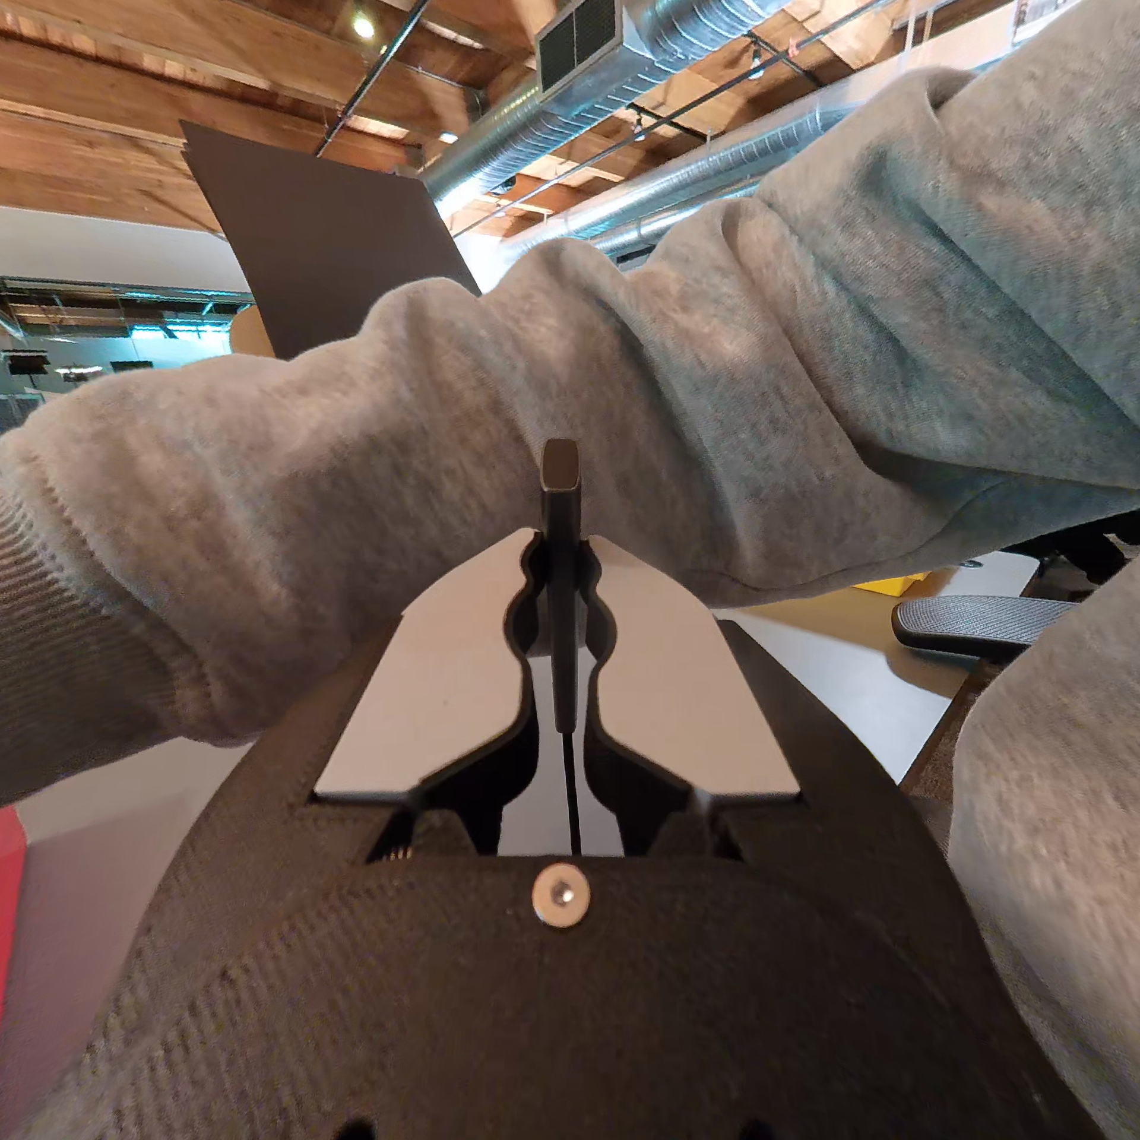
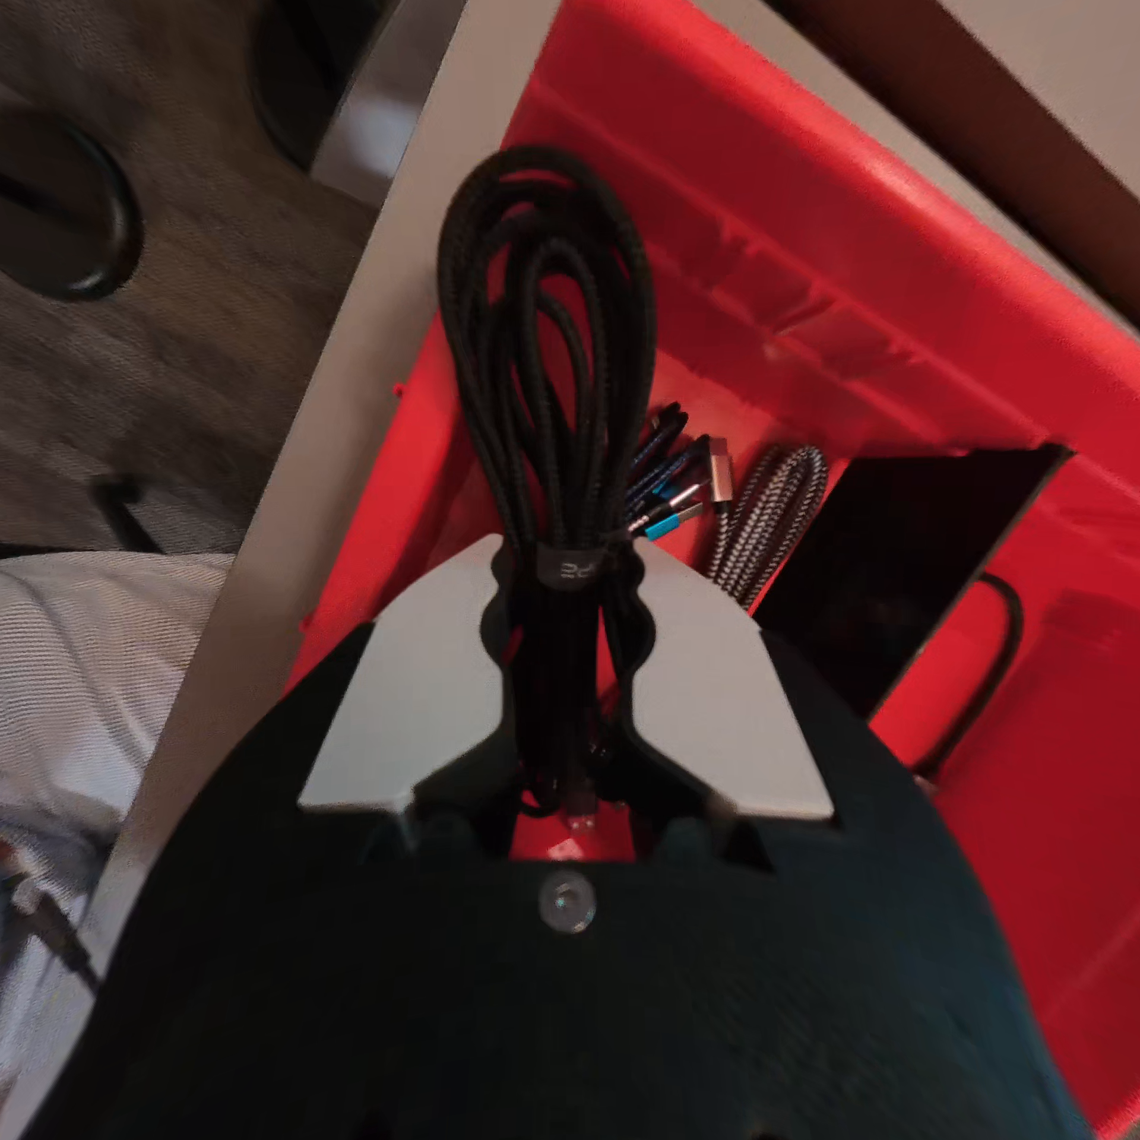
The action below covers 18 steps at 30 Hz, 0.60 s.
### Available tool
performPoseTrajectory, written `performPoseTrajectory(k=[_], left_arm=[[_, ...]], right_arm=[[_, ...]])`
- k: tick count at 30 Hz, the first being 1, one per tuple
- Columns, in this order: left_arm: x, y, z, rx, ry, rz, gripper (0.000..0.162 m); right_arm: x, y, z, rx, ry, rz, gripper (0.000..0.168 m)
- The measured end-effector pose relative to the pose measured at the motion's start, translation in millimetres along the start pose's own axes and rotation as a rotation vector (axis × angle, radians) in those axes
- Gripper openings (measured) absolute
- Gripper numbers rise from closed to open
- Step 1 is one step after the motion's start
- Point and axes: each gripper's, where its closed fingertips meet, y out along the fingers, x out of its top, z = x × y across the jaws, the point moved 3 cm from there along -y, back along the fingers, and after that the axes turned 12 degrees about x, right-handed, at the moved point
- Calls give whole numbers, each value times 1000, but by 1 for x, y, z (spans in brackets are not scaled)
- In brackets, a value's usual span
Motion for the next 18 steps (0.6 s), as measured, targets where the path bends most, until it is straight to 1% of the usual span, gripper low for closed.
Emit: performPoseTrajectory(k=[2, 4, 8, 11, 13, 15, 18], left_arm=[[0, 0, -1, -5, 0, 4, 8], [-1, 1, -2, -11, 1, 7, 8], [-2, 2, -4, -19, 15, 15, 8], [-5, 3, -6, -28, 14, 26, 8], [-7, 4, -7, -31, 18, 32, 9], [-8, 5, -8, -32, 22, 38, 8], [-11, 6, -9, -30, 29, 48, 8]], right_arm=[[2, -5, 0, -36, -33, -24, 24], [7, -23, 5, -24, -30, -113, 22], [11, -86, 8, -10, 35, -376, 21], [1, -145, 12, 27, 102, -600, 21], [-12, -182, 17, 63, 146, -734, 21], [-34, -213, 24, 92, 196, -831, 21], [-80, -246, 36, 58, 258, -907, 21]])
